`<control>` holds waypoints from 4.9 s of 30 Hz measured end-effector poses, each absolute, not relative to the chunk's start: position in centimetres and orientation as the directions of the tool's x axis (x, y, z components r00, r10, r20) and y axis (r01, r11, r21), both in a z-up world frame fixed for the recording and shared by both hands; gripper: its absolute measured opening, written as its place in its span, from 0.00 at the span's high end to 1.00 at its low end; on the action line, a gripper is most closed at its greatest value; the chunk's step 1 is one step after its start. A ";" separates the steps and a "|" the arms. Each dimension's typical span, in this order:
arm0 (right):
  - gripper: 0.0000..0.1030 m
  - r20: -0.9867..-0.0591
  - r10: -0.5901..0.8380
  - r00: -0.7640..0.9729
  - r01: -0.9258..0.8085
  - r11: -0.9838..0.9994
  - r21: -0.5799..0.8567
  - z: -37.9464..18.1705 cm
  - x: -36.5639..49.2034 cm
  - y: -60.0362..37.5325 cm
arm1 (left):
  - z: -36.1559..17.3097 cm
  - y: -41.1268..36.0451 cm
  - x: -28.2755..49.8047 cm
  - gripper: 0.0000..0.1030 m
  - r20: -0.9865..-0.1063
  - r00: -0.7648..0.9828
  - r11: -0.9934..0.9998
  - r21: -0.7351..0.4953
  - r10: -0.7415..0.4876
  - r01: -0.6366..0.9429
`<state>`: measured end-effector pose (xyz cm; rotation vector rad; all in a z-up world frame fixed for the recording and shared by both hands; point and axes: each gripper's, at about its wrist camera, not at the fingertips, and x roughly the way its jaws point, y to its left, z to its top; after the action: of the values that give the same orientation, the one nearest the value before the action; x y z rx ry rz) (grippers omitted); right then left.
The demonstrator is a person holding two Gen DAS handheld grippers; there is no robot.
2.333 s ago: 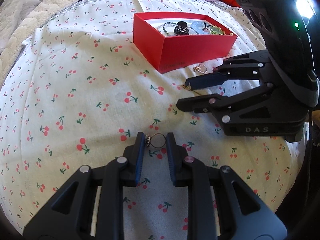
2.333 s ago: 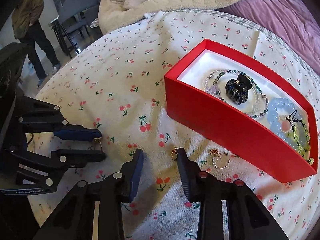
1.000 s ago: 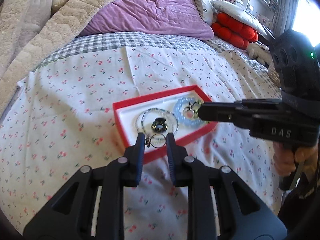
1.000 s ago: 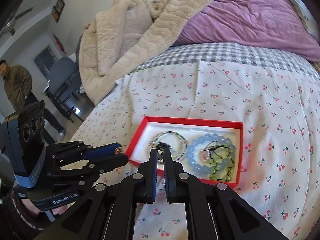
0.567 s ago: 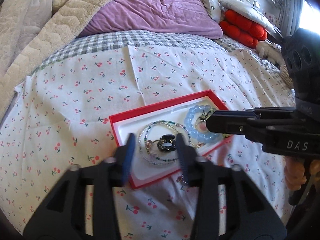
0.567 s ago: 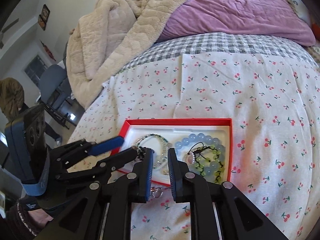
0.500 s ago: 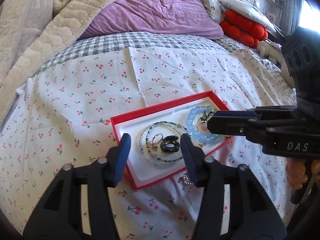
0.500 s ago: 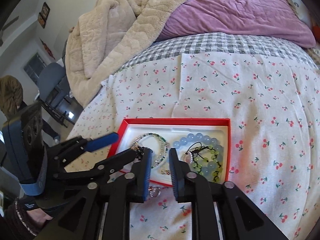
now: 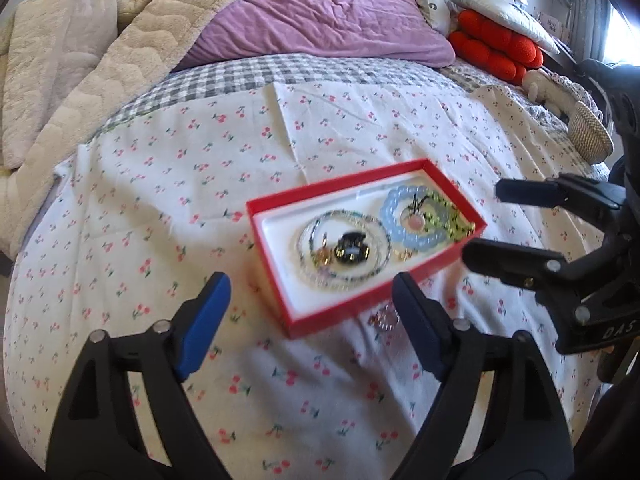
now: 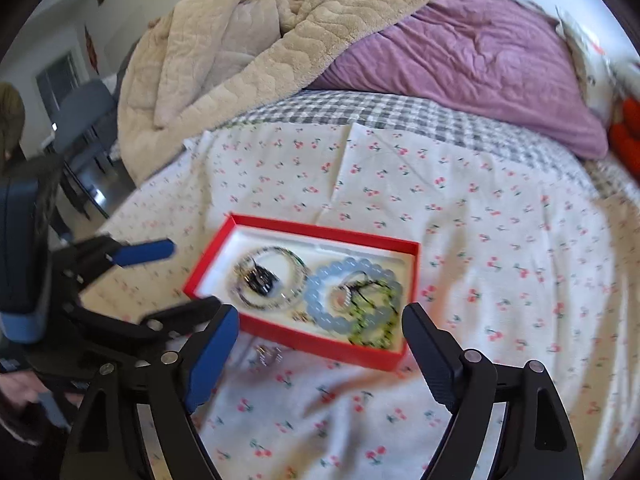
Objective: Organize jewelry
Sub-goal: 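Move both tools back toward the last rings on the sheet, then grasp the small silver ring with the left tool and lift it, then grasp the gold earring with the right tool while the left holds the ring, then carry both pieces over the red box and open both tools inside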
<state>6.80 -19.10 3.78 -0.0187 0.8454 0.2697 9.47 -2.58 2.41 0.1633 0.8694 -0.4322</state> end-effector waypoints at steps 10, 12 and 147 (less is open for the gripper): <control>0.15 -0.808 0.093 0.582 -0.279 0.956 -0.091 1.1 4.1 -18.4 | 0.6 -1.4 6.8 0.17 -0.812 0.511 0.900 -0.040 -0.282 0.434; 0.15 -0.821 0.079 0.566 -0.275 0.957 -0.097 0.5 3.9 -18.6 | -0.2 -1.6 6.3 0.17 -0.820 0.495 0.894 -0.042 -0.285 0.446; 0.92 -0.833 0.410 0.372 -0.541 0.825 0.164 -4.6 5.6 -4.6 | -0.8 7.7 4.5 0.78 -0.817 0.479 0.869 -0.051 -0.320 0.493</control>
<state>5.64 -4.62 -4.61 -0.1451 1.0214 0.6123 4.47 7.72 -0.83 0.2009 0.9495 -0.4998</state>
